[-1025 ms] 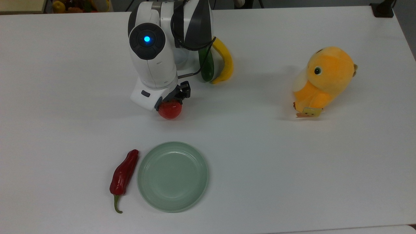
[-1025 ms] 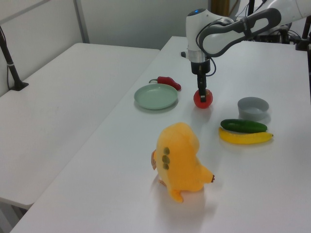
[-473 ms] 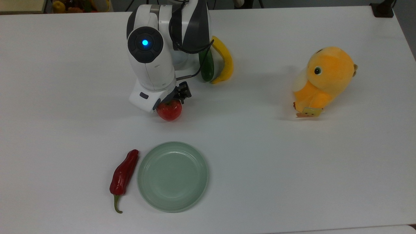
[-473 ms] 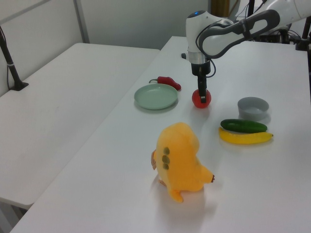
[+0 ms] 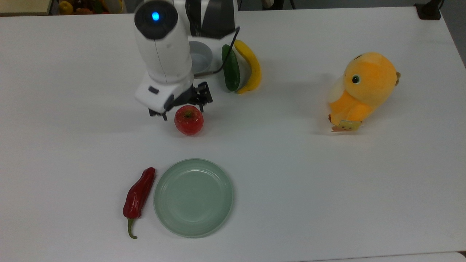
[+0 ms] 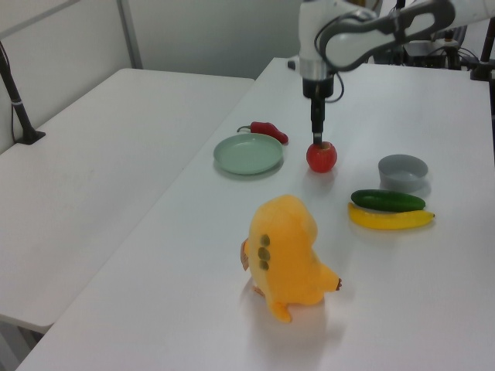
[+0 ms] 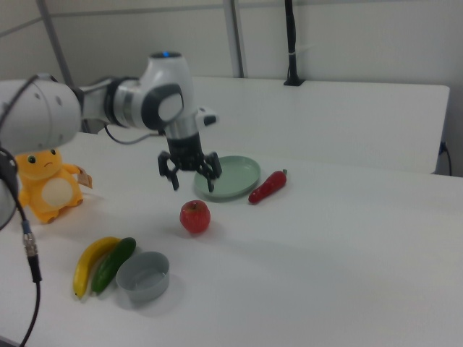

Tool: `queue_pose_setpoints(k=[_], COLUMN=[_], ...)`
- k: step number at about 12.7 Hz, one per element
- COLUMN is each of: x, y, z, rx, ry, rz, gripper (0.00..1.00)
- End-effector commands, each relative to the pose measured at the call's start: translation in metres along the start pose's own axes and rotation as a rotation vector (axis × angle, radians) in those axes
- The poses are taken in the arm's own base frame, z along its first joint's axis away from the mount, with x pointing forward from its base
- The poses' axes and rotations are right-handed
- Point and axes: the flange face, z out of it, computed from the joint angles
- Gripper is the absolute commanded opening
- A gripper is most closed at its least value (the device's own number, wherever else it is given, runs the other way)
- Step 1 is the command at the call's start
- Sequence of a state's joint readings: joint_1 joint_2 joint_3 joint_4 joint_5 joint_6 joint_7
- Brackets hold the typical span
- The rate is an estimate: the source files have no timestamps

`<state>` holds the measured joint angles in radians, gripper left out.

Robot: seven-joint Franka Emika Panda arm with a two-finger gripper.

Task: Red apple placed in the center of the desktop

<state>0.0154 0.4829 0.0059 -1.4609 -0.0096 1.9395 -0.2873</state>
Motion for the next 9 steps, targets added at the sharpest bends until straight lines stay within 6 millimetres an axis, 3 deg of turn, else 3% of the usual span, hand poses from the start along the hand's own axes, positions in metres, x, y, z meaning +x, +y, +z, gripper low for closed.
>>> queue_pose_setpoints(k=[1,2,4,9], x=[-0.039,-0.057,-0.090,-0.142], y=[-0.011,-0.016,-0.027,-0.053], z=[-0.098,-0.130,-0.170,-0.213], rx=[0.000,0.007,0.013,0.061], ry=[0.028,0.022,0.002,-0.012], rz=[0.101,0.149,0.230,0.232], gripper=[1.00,1.00,1.00,1.00])
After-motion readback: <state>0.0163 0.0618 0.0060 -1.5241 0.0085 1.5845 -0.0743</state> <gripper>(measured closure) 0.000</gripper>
